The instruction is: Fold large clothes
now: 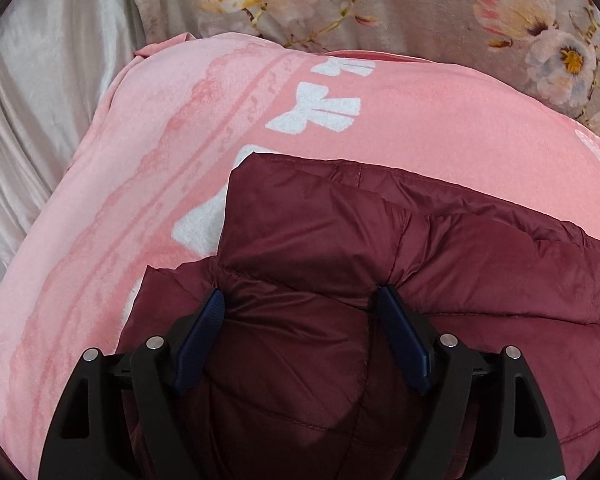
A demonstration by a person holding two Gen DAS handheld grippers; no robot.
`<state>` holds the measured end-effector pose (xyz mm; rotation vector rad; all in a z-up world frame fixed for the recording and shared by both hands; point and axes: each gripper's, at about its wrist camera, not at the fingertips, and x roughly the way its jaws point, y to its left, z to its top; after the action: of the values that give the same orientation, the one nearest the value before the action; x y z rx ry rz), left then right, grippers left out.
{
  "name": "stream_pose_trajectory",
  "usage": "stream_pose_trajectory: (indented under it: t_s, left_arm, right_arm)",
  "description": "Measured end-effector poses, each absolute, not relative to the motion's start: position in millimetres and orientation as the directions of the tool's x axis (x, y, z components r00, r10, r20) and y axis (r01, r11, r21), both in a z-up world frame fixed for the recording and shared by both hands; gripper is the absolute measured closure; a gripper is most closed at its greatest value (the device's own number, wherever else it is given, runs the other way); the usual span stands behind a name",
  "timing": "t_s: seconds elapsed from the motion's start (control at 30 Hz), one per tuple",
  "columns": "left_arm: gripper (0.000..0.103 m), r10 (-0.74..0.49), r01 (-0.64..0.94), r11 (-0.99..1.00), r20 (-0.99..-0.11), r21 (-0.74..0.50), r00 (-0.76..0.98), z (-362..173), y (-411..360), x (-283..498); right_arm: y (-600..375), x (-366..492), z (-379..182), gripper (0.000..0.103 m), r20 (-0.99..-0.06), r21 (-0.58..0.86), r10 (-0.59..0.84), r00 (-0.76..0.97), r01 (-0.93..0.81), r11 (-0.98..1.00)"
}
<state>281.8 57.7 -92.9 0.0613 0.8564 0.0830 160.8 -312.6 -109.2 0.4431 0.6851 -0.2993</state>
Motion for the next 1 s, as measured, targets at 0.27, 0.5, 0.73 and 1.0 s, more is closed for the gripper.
stream_pose_trajectory:
  t_s: [0.27, 0.5, 0.73, 1.0]
  left_arm:
    - [0.023, 0.110, -0.057, 0.994, -0.747, 0.096, 0.656, -96, 56, 283]
    - [0.023, 0.084, -0.063, 0.996, -0.755, 0.056, 0.651, -93, 61, 282]
    - [0.023, 0.076, -0.052, 0.997, -0.757, 0.056, 0.649, -57, 80, 221]
    - [0.023, 0.056, -0.133, 0.991, -0.788, -0.033, 0.613, -54, 141, 162]
  right_arm:
    - [-313, 162, -112, 0.083, -0.662, 0.285, -0.131, 0.738, 0.410, 0.866]
    - [-308, 161, -104, 0.083, -0.675, 0.237, -0.183, 0.715, 0.444, 0.864]
    - [-203, 126, -62, 0.080, -0.625, 0.275, 0.014, 0.780, 0.203, 0.940]
    - [-108, 128, -103, 0.080, -0.677, 0.183, 0.051, 0.735, 0.101, 0.978]
